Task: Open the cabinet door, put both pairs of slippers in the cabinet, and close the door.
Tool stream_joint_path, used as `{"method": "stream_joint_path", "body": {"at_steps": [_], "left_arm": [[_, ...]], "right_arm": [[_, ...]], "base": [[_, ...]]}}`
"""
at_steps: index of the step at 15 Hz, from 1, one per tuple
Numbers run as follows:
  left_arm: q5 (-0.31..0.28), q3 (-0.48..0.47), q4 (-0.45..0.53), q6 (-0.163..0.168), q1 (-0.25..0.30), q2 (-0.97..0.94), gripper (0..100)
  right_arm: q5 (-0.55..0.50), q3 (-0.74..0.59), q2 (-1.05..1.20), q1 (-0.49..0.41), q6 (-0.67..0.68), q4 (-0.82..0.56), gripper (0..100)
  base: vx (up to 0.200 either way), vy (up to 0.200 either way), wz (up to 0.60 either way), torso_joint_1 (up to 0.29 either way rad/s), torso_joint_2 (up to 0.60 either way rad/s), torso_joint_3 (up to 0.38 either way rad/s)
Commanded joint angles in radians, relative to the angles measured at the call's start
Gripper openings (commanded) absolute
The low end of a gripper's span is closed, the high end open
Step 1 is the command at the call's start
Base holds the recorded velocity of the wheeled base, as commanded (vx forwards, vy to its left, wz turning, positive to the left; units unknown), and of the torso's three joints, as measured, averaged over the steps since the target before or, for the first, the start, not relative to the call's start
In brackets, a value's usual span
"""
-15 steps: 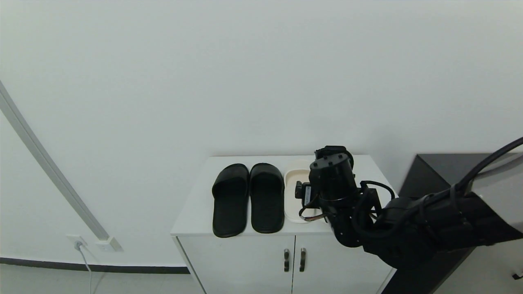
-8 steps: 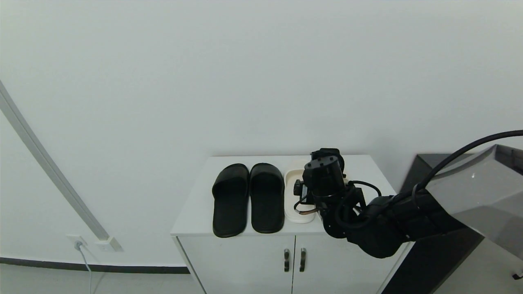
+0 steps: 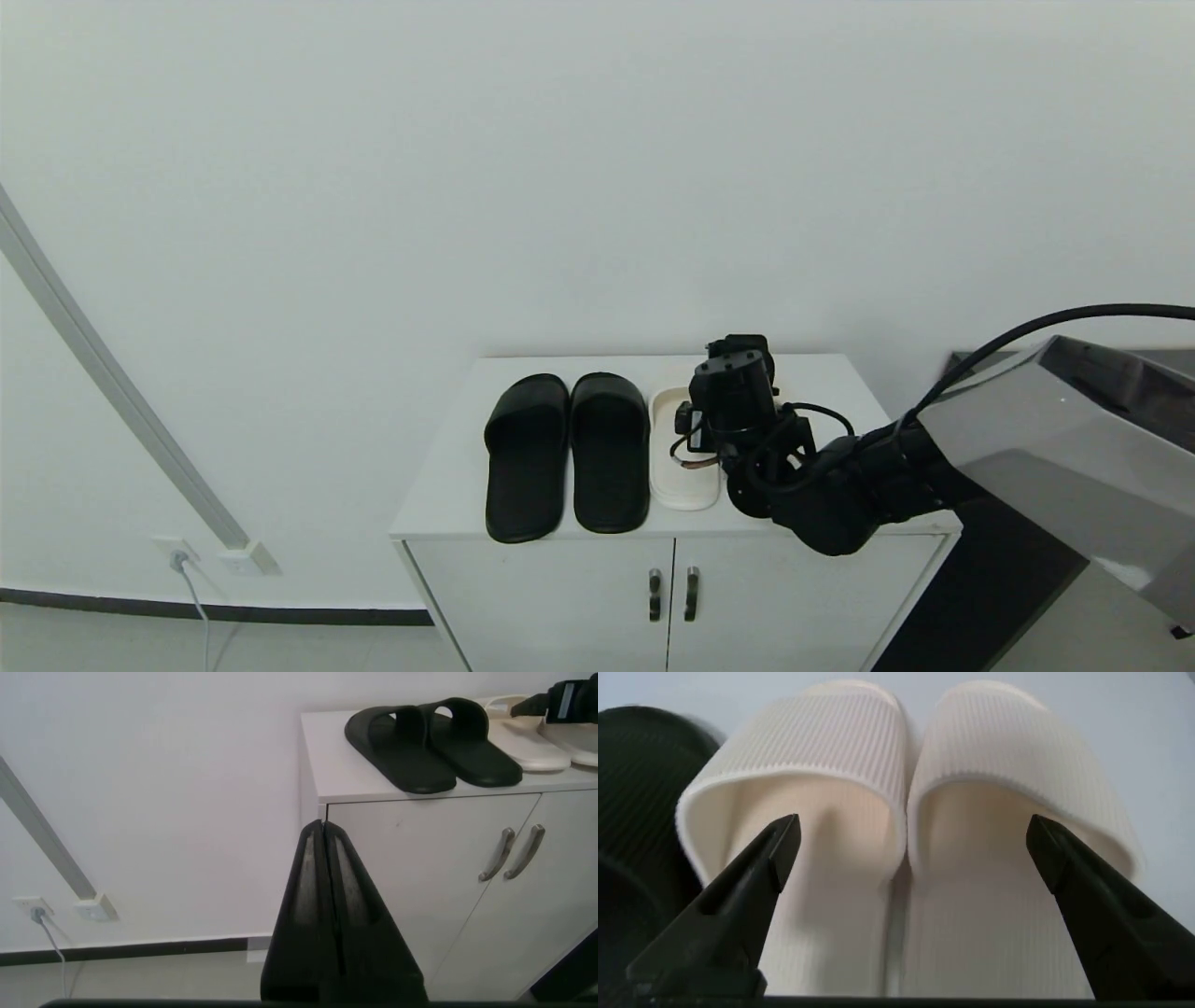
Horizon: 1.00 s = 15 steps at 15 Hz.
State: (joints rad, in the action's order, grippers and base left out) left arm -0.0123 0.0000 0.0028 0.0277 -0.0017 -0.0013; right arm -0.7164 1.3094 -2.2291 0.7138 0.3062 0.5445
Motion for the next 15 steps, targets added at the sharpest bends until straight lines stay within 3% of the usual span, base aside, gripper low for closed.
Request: {"method": "stream_joint_path", "body": {"at_steps": [1,5,6,15], "left_arm": [[0.0,0.0,0.0,0.0,0.0,0.001,0],[0.0,0.0,0.0,0.0,0.0,0.001,0],[0.0,0.0,0.0,0.0,0.0,0.001,0],[0.0,0.0,0.0,-0.002,0.0,0.001,0]], "right_arm": [[0.0,0.019,-0.032,-0.017,-0.015,0.017,100],[0.002,0.033,-0.072,-0.033,-0.053,0.084,100],[0.002,0.036,-0.075,-0.034,-0.056,0.088,0],[0.0,0.011,-0.014,-0.031,-0.071,0.089,0]], "base": [[0.0,0.0,0.0,0.0,0.0,0.0],[0.0,0.0,0.0,0.0,0.0,0.0],[0.0,0.0,0.0,0.0,0.0,0.0],[0.0,0.0,0.0,0.0,0.0,0.0]]}}
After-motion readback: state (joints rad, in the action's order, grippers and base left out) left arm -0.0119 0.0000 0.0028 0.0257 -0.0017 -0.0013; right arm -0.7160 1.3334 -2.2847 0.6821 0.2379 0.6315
